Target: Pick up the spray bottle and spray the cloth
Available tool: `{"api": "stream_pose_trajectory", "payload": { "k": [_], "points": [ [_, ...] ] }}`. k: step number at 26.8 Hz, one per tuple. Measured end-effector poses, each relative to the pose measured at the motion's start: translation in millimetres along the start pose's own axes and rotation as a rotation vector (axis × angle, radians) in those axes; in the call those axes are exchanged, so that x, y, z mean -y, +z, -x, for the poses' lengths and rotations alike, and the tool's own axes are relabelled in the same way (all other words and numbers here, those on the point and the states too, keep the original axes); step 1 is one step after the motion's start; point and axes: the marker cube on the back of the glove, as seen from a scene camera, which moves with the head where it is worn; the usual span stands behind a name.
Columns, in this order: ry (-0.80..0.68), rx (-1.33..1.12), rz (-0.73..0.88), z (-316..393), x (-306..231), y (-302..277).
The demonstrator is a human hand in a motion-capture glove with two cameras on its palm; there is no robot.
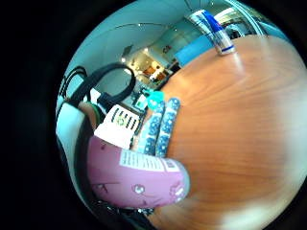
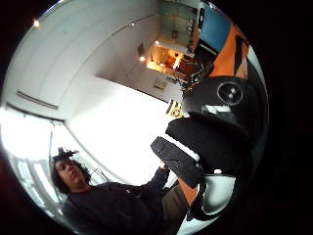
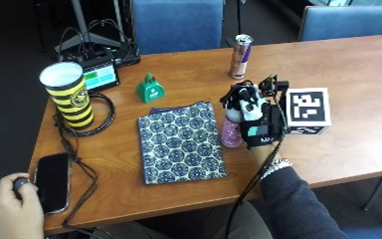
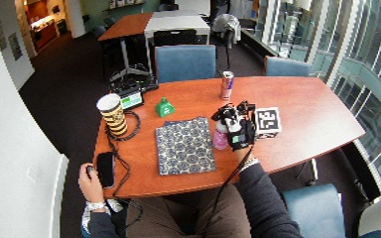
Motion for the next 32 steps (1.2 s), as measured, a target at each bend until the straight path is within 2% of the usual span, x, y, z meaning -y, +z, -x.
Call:
{"api": "stream_pose_trajectory", "payload": {
  "k": [5, 12, 19, 25, 32],
  "points": [
    [-0.081, 0.003, -0.078, 7.9, 3.0, 2.6],
    [-0.107, 0.02, -0.132, 11.8, -4.4, -4.1],
    [-0.055, -0.007, -0.125, 1.7, -10.7, -2.9],
    [-0.072, -0.156, -0.122, 9.8, -11.8, -15.0],
    [-0.176, -0.337, -0.025, 67.2, 27.4, -44.6]
  ]
}}
